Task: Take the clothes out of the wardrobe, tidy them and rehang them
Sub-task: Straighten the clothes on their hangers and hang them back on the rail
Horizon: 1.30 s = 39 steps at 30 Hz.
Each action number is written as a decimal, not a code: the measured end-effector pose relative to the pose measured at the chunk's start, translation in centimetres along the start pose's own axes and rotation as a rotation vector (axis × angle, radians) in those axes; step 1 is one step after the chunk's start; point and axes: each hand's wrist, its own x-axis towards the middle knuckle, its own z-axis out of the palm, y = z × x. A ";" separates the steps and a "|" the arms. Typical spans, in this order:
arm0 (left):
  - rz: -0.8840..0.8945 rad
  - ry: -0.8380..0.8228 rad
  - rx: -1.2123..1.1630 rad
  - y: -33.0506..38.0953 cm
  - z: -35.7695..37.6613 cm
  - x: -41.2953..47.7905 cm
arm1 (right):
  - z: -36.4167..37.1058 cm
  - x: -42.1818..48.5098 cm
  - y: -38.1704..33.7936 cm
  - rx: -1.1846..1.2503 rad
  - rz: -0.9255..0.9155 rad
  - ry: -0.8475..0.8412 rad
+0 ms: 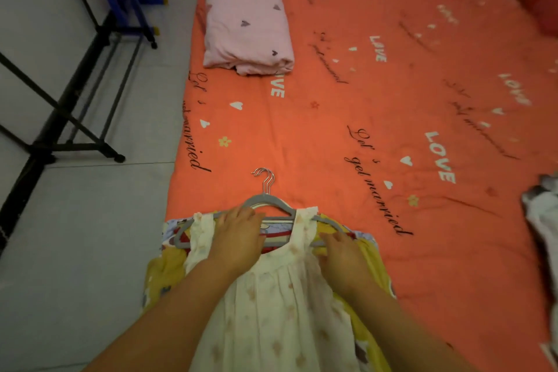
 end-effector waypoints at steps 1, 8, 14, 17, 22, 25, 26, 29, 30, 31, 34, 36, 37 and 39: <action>0.012 -0.013 0.003 0.6 -1.5 -1.1 | -1.1 -1.8 -0.1 0.033 -0.004 0.016; 0.175 0.009 -0.031 5.8 -10.2 -9.3 | -7.1 -16.0 -0.3 0.137 0.141 0.152; 0.432 0.009 0.036 13.3 -14.3 -14.6 | -9.7 -27.6 1.3 0.202 0.336 0.279; 0.546 0.020 0.062 18.0 -15.2 -17.2 | -10.3 -33.1 3.3 0.204 0.431 0.341; 0.702 -0.009 0.073 26.6 -14.5 -21.6 | -10.8 -41.6 8.2 0.207 0.547 0.413; 0.780 -0.023 0.108 32.7 -13.4 -24.0 | -11.1 -46.2 11.8 0.217 0.606 0.446; 0.800 -0.024 0.123 34.8 -13.0 -24.8 | -11.1 -47.6 13.3 0.223 0.614 0.459; 0.841 -0.027 0.163 41.7 -11.3 -27.5 | -11.2 -52.2 18.0 0.254 0.633 0.485; 0.849 -0.027 0.174 44.0 -10.8 -28.4 | -11.4 -53.7 19.8 0.267 0.645 0.490; 0.860 -0.028 0.182 46.4 -10.2 -29.3 | -11.4 -55.2 21.5 0.276 0.659 0.491; 0.892 -0.043 0.183 53.2 -8.9 -31.8 | -11.6 -59.2 26.5 0.254 0.678 0.492; 0.901 -0.065 0.180 57.2 -8.4 -33.0 | -11.8 -61.3 29.7 0.252 0.693 0.500; 0.903 -0.073 0.187 59.0 -8.1 -33.5 | -11.9 -62.1 31.2 0.257 0.698 0.501; 0.911 -0.079 0.213 62.3 -7.5 -33.8 | -12.2 -63.3 34.1 0.267 0.708 0.501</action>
